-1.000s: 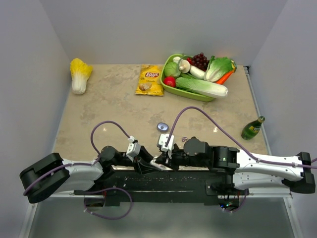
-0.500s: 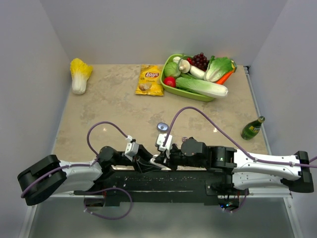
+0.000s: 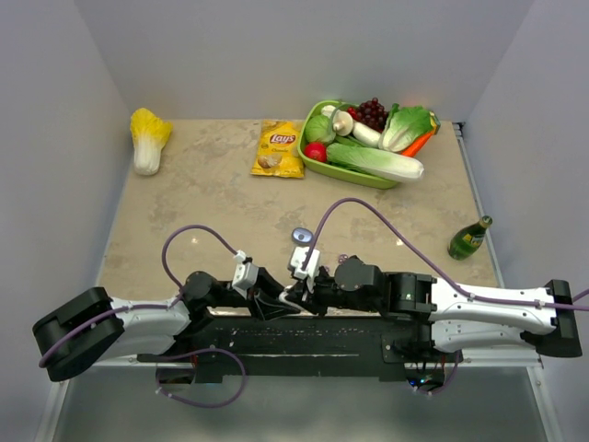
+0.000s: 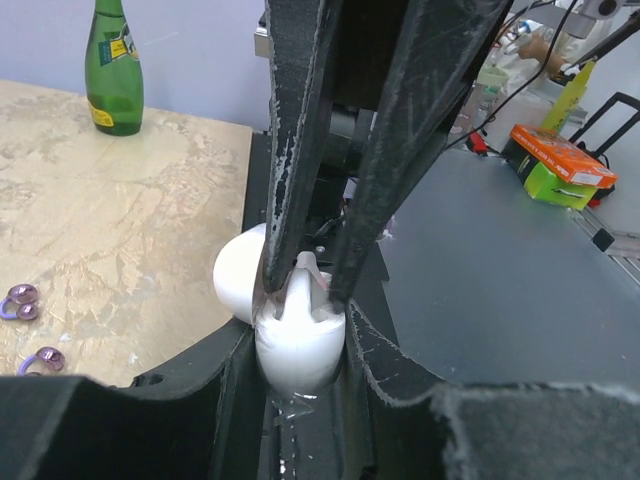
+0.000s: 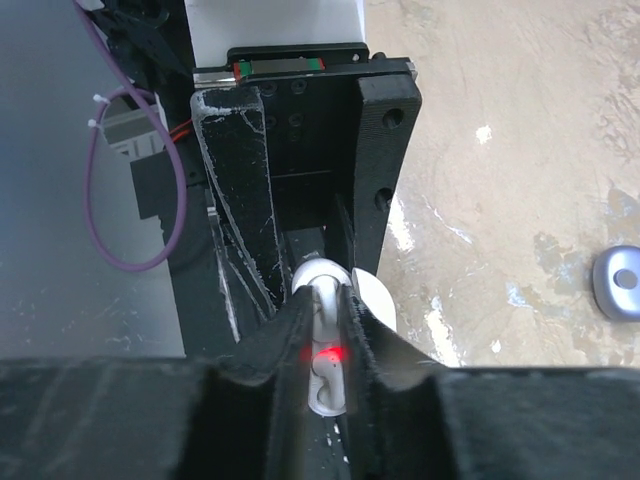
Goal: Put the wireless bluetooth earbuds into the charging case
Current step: Place the earbud in the charging case, then close the charging case.
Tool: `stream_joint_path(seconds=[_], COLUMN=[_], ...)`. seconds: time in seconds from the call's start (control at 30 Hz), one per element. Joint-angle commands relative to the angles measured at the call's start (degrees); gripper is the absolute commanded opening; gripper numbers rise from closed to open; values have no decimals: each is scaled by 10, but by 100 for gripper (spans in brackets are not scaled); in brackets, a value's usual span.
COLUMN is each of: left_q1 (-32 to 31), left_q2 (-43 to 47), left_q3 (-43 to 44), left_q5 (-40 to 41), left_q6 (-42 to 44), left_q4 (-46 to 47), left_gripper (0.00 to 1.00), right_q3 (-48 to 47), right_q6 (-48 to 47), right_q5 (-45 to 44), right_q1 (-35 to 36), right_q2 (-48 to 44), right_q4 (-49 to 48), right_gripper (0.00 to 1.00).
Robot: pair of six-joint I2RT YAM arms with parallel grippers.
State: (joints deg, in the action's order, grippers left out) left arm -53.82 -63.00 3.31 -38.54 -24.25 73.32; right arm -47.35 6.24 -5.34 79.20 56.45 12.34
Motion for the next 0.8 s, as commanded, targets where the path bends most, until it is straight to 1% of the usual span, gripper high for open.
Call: stream_joint_path(seconds=[0.0, 0.13, 0.23, 0.27, 0.33, 0.37, 0.43, 0.47, 0.57, 0.77], left_q1=[-4, -4, -4, -4, -4, -4, -5, -4, -4, -4], left_q2=[-5, -8, -11, -10, -6, -5, 4, 8, 19, 37], left_q3=[18, 12, 7, 6, 1, 0, -6, -8, -10, -15], left_q5=[14, 19, 22, 24, 30, 33, 43, 47, 56, 67], left_q6=[15, 15, 15, 15, 17, 18, 22, 24, 34, 39], left_q4=[127, 133, 136, 137, 140, 142, 145, 146, 146, 138], left_gripper=[0, 0, 0, 0, 0, 0, 0, 0, 0, 0], right_q3=[8, 7, 9, 13, 28, 30, 27, 26, 23, 16], right_q6=[18, 30, 43, 48, 55, 68, 83, 93, 108, 102], right_q5=[-24, -45, -93, -132, -183, -230, -256, -259, -252, -206], right_q1=[5, 4, 4, 5, 3, 3, 2, 3, 2, 1], right_q2=[-30, -75, -122, -134, -159, -161, -143, -133, -95, -54], right_q4=[-32, -42, -50, -53, -54, -47, -15, -7, 8, 3], right_gripper=[25, 33, 34, 33, 30, 23, 15, 11, 9, 11])
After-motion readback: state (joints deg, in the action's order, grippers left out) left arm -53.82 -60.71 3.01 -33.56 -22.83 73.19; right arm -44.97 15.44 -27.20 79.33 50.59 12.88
